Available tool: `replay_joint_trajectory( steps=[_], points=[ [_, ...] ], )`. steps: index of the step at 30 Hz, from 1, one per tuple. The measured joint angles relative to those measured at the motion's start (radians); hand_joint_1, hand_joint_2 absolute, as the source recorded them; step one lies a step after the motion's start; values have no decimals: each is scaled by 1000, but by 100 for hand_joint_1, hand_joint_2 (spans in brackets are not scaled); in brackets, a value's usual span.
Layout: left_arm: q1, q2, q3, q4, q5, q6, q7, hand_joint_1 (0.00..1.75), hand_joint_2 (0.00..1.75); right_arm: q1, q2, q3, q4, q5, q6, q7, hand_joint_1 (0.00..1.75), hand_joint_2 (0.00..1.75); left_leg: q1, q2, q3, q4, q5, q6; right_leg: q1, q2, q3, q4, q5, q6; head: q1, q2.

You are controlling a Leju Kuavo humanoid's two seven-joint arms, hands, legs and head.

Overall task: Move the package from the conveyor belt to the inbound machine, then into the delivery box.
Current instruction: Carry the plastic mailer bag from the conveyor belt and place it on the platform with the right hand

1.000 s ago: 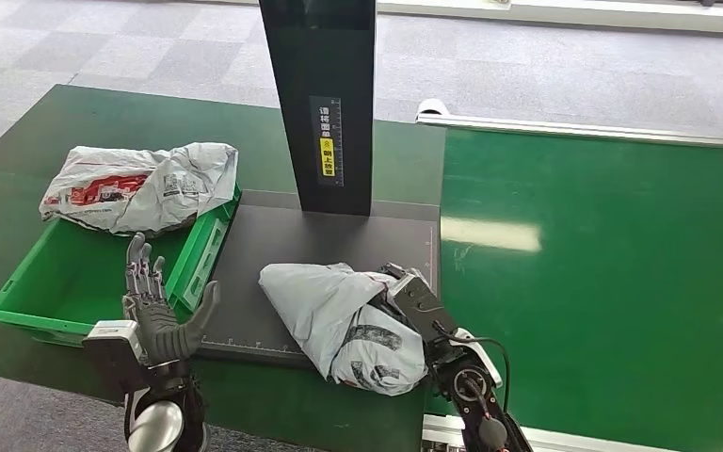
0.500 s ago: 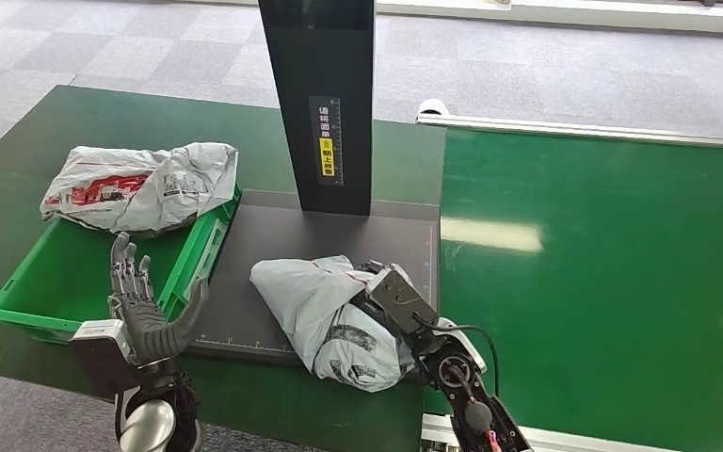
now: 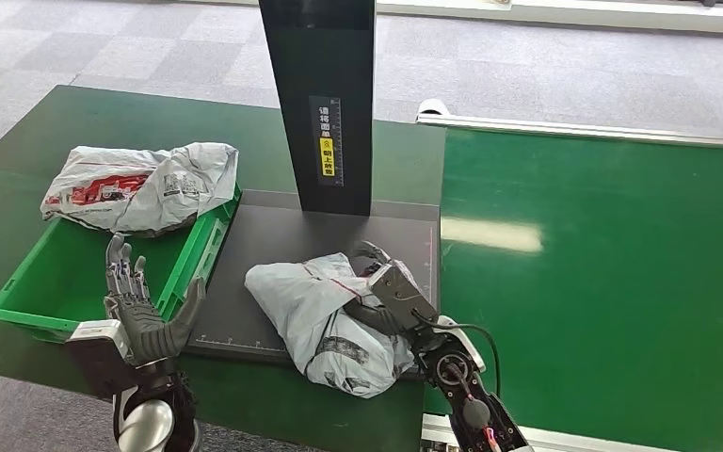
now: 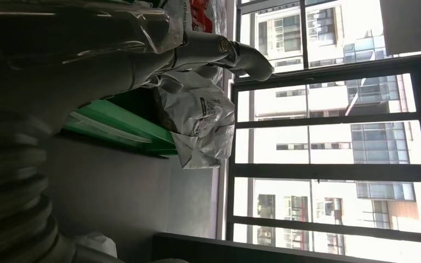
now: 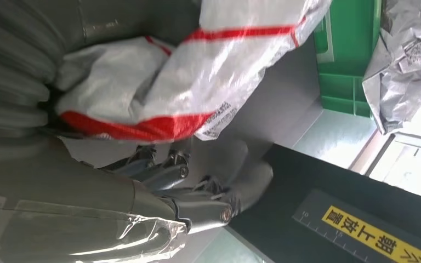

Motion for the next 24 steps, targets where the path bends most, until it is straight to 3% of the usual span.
replay_joint_trajectory(
  steps=[8,24],
  points=[
    [0,0,-12,0,-29,-8,0,0,175,14,0,-11,-50,3,-52,-19,0,175,0,0,0,0,0,0,0,0,0,0,0,0,0,0],
    [0,0,-28,0,-37,-12,1,0,175,21,0,-21,-82,2,-57,-24,0,175,0,0,0,0,0,0,0,0,-1,0,0,0,0,0]
  ],
)
